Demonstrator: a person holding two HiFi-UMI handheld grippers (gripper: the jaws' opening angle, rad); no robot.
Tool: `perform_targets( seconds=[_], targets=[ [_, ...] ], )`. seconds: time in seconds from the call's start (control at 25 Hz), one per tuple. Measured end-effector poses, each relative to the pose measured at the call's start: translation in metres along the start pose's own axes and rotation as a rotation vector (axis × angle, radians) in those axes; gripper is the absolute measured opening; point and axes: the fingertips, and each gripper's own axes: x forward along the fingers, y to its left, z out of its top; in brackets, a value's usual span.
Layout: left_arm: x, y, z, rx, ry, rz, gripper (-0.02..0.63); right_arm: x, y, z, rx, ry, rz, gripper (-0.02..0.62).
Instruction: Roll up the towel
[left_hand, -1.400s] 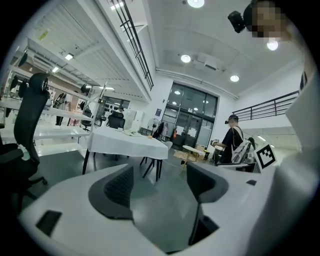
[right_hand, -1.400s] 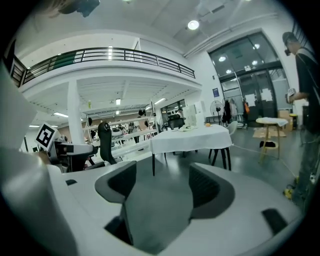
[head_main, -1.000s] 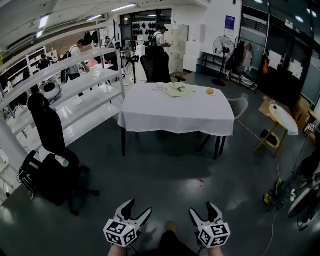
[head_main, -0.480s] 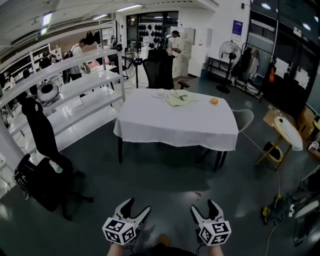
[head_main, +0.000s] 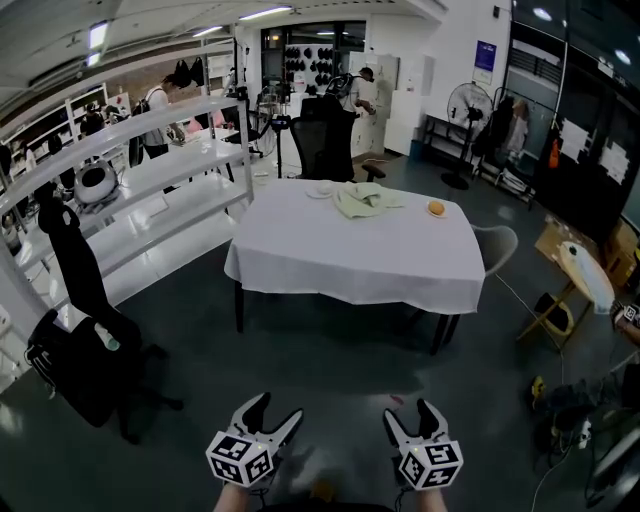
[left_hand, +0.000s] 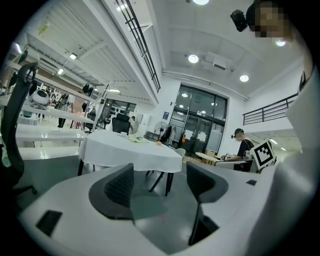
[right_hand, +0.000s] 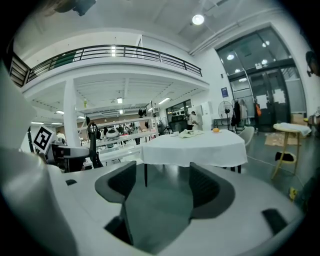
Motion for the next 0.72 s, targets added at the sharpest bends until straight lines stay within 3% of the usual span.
perform_targets(
  seconds=[0.72],
  targets=[
    [0.037,0.010,-0.003,-0.014,0.016,0.023,0.345,0.016,-0.020,-0.011,0.004,0.063,0.014,0.331]
  ],
)
